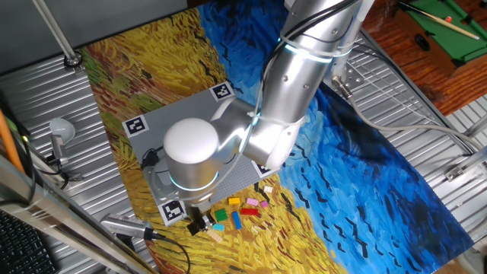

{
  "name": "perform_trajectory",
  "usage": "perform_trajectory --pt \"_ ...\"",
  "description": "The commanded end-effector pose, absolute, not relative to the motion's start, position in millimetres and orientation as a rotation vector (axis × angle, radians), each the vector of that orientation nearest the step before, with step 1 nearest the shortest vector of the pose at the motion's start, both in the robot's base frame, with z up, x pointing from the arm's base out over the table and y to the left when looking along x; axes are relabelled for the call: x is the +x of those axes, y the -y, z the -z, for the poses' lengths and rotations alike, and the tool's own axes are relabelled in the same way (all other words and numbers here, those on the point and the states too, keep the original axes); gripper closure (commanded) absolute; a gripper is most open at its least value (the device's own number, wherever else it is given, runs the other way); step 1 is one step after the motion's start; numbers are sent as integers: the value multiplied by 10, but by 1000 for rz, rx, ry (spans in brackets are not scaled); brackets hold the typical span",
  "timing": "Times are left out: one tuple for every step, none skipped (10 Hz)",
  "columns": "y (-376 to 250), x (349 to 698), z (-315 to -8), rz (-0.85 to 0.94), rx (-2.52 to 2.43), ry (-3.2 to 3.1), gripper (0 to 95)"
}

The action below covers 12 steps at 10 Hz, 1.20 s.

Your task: Stack small Lego blocks randomly, one at a time

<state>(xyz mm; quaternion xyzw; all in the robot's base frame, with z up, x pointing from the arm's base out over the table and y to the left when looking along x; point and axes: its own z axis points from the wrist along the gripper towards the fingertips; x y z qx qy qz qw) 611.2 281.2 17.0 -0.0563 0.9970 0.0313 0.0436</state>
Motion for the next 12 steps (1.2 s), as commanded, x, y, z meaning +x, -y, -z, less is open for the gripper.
perform_trajectory --pt "-2755 6076 -236 -99 -194 -3051 950" --pt "-2735 6073 -258 -99 -198 -3056 950" --pt "-2737 6080 -263 -98 -190 -3060 950" --pt "-2746 6094 -267 -100 -194 -3058 760" --pt "-2762 6119 -275 -99 -193 -3058 760" --pt "-2769 6129 -277 -98 -191 -3059 760" --pt "-2788 6144 -271 -98 -185 -3057 570" --pt "-2802 6150 -262 -97 -183 -3056 570" --pt "-2822 6158 -247 -97 -178 -3056 570" --pt "-2837 6162 -232 -97 -176 -3056 570" --pt "-2847 6161 -216 -96 -173 -3055 570" --pt "-2847 6161 -216 -96 -173 -3055 570"
